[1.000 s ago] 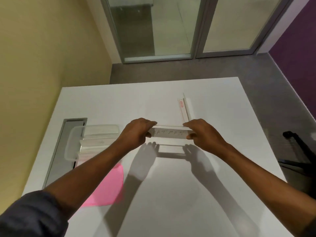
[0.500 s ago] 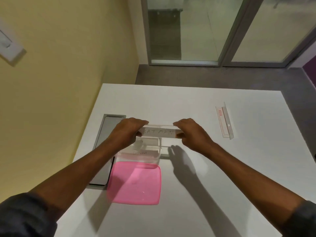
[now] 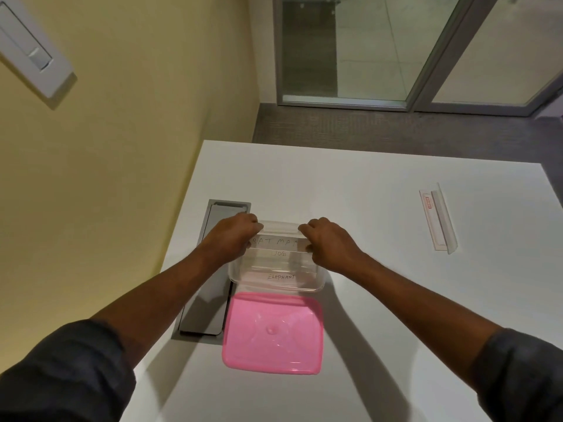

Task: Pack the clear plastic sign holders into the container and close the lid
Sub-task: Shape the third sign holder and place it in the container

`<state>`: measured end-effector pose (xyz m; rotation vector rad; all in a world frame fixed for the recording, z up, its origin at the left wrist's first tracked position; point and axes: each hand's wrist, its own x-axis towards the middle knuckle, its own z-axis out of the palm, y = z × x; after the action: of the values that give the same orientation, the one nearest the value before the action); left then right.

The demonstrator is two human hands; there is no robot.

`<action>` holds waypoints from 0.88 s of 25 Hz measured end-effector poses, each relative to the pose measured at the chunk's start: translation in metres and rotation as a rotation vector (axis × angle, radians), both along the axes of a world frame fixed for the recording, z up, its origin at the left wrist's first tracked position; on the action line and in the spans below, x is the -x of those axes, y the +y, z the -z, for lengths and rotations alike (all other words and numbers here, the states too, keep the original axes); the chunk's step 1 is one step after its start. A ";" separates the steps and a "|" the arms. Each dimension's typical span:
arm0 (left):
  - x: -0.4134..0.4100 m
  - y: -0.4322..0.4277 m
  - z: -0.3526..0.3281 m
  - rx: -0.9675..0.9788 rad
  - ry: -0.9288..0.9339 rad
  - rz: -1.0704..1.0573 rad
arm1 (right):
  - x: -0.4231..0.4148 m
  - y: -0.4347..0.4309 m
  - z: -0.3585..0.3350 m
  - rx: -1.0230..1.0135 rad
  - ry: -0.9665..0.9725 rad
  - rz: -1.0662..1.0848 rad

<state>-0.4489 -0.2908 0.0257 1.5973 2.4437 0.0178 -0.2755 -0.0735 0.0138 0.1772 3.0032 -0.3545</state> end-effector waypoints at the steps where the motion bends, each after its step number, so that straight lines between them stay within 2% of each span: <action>1: 0.001 0.001 0.004 0.014 0.000 0.002 | 0.004 -0.002 0.002 -0.013 -0.012 -0.003; 14: 0.001 0.016 0.049 0.191 0.068 0.031 | 0.022 -0.020 0.040 -0.237 -0.226 -0.023; 22: -0.005 0.019 0.053 0.215 0.106 0.013 | 0.027 -0.024 0.051 -0.321 -0.253 -0.055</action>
<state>-0.4434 -0.2717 -0.0271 1.5553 2.4161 -0.3289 -0.3026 -0.0979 -0.0372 0.1520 2.7855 0.1485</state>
